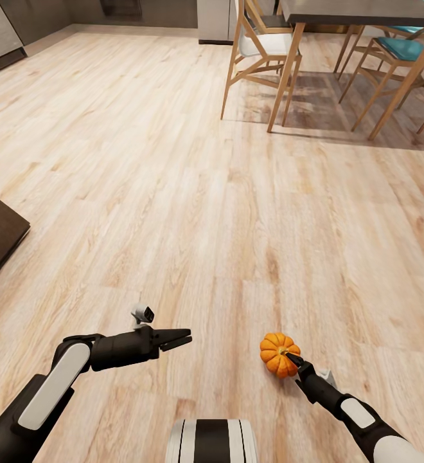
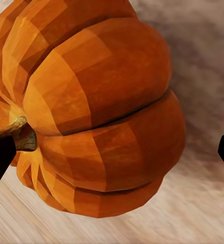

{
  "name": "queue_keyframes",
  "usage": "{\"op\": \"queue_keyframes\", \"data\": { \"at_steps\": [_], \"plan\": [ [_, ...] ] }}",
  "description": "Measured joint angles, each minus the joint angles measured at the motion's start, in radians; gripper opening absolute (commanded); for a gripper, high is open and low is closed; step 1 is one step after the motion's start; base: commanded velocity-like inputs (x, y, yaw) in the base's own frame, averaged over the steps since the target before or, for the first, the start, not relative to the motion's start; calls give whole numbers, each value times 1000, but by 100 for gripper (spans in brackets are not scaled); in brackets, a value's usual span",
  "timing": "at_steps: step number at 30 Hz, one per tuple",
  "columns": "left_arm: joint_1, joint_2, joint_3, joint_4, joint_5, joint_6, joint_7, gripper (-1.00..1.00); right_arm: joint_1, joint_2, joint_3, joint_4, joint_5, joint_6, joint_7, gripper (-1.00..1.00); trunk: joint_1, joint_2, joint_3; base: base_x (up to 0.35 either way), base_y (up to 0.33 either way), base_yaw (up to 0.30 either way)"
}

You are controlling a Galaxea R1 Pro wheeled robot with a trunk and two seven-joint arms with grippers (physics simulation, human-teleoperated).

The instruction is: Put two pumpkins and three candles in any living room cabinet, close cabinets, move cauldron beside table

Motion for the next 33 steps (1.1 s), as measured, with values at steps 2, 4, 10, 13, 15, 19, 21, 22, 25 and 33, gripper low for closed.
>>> {"op": "queue_keyframes", "data": {
  "at_steps": [2,4,10,13,15,19,21,22,25,33],
  "plan": [
    [0,0,-1,0,0,0,0,100,0,0,0,0,0,0,0,100,0,0,0,46,13,0],
    [0,0,-1,0,0,0,0,100,0,0,1,-1,0,0,0,100,0,0,0,78,38,0],
    [0,0,0,0,0,0,0,100,0,1,1,-1,0,0,0,100,0,0,0,33,16,0],
    [0,0,0,0,0,0,0,100,0,1,2,-1,0,0,0,100,0,0,0,12,3,0],
    [0,0,0,0,0,0,0,100,0,1,2,-1,0,0,0,100,0,0,0,32,1,0],
    [0,0,0,0,0,0,0,100,0,2,3,-1,0,0,0,100,0,0,0,45,25,0],
    [0,0,0,0,0,0,0,100,0,2,3,-1,0,0,0,100,0,0,0,57,39,0],
    [0,0,1,0,0,0,0,100,0,2,3,-1,0,0,0,100,0,0,0,28,20,0],
    [0,0,1,0,0,0,0,100,0,2,3,-1,0,0,0,100,0,0,0,18,12,0],
    [0,0,0,0,0,0,0,100,0,2,5,-2,0,0,0,100,0,0,0,68,3,0]
  ]
}}
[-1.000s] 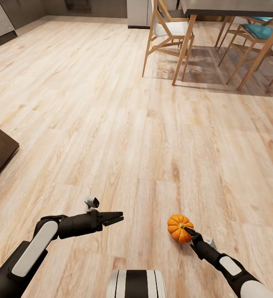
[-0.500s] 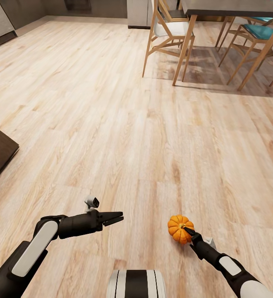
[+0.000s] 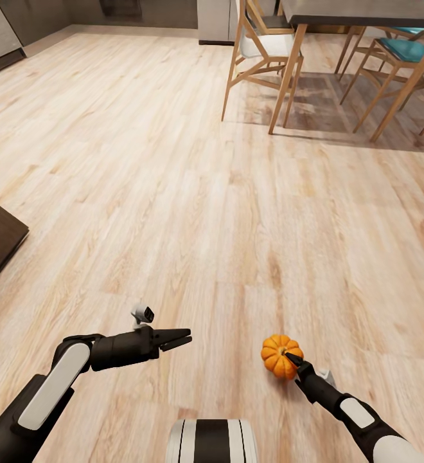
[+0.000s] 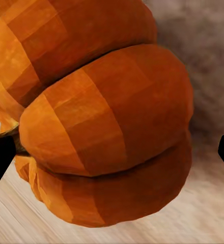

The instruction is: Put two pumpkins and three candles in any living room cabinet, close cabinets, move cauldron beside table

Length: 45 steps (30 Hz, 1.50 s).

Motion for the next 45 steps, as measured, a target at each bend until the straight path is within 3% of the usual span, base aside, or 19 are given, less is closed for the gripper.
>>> {"op": "queue_keyframes", "data": {
  "at_steps": [16,17,45],
  "plan": [
    [0,0,3,0,0,0,0,100,0,2,3,-7,1,1,0,100,0,0,0,47,10,0],
    [0,0,3,0,0,0,0,100,0,2,3,-8,1,1,0,-100,0,0,0,29,21,0],
    [0,0,3,-1,0,0,0,100,0,3,4,-9,0,3,3,-100,0,0,0,2,2,0]
  ]
}}
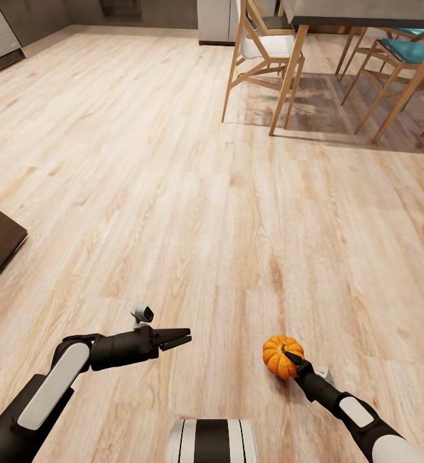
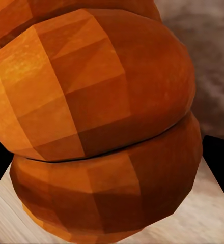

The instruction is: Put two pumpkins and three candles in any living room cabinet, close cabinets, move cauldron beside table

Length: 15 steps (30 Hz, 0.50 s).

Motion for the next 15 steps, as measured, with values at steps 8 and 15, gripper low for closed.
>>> {"op": "queue_keyframes", "data": {
  "at_steps": [8,15],
  "plan": [
    [0,0,0,0,1,0,0,100,0,-1,1,0,-1,1,0,-100,-1,0,4,0,0,0],
    [0,0,-4,0,1,0,0,100,0,-1,-1,0,-2,1,1,-100,-4,2,31,0,0,0]
  ]
}}
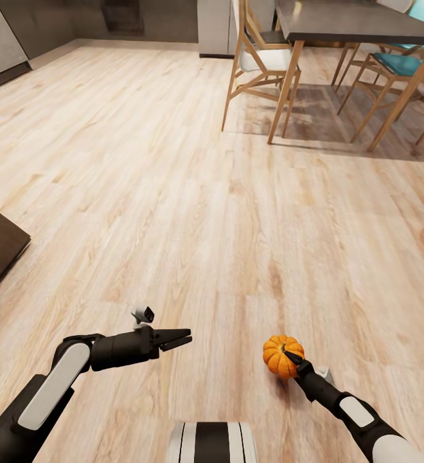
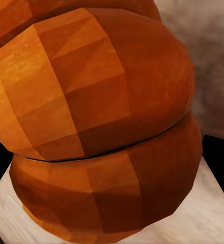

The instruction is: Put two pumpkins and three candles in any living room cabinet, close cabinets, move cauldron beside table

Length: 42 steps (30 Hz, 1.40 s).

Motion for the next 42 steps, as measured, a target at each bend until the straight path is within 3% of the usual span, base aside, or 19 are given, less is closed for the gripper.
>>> {"op": "queue_keyframes", "data": {
  "at_steps": [7,12,18,25,42],
  "plan": [
    [0,0,-2,0,0,0,0,100,0,-3,0,-1,-2,4,24,-100,-3,2,27,0,0,0],
    [0,0,-1,0,0,0,0,100,0,-11,2,-5,-3,11,144,-100,-5,3,46,0,0,0],
    [0,0,0,0,0,0,0,100,2,-18,-2,-9,1,10,190,-100,-8,4,70,0,0,0],
    [0,0,0,0,0,0,0,100,8,-18,-6,-112,-6,46,195,-100,-11,6,97,0,0,0],
    [0,0,6,0,0,0,-1,100,11,-18,-12,-131,-2,74,191,-100,-19,10,162,0,0,0]
  ]
}}
